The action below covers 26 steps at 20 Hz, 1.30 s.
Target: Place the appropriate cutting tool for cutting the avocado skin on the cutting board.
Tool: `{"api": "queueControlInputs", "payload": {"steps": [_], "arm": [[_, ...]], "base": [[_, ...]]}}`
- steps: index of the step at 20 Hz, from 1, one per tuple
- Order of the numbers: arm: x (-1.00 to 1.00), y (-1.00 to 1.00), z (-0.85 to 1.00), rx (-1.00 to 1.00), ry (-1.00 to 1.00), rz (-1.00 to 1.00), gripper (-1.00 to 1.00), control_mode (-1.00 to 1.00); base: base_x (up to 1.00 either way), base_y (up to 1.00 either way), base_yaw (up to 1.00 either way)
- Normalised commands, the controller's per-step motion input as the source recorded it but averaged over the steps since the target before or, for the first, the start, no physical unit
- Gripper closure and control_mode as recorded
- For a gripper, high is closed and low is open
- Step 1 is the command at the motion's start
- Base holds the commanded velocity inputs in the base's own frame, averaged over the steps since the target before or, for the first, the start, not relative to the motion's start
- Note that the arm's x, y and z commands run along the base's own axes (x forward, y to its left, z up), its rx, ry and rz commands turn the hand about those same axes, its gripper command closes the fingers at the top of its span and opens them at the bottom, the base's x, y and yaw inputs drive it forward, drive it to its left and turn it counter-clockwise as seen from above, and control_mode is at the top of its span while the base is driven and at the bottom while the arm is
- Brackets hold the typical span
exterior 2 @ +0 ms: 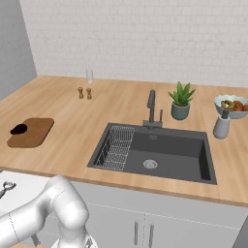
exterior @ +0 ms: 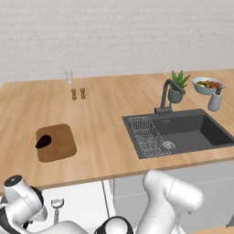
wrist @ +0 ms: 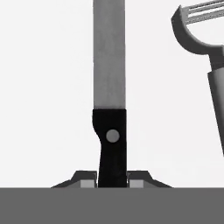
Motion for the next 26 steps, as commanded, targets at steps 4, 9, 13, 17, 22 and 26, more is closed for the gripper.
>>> {"api": "queueControlInputs", "payload": {"steps": [4, 9, 13, 17, 22, 26], "arm": [[-0.38, -0.01, 0.04, 0.05, 0.03, -0.14, 1.0, -1.0], [-0.58, 0.0, 0.02, 0.05, 0.0, -0.14, 1.0, -1.0], [-0.52, 0.0, 0.2, 0.05, 0.0, -0.14, 1.0, -1.0], [-0.27, 0.0, 0.53, 0.03, 0.0, -0.12, 1.0, -1.0], [-0.31, -0.01, 0.64, 0.01, 0.0, -0.06, 1.0, -1.0], [-0.51, 0.0, 0.56, 0.0, 0.0, -0.03, 1.0, -1.0]], "base": [[0.0, 0.0, 0.0], [0.0, 0.0, 0.0], [0.0, 0.0, 0.0], [0.0, 0.0, 0.0], [0.0, 0.0, 0.0], [0.0, 0.0, 0.0]]}}
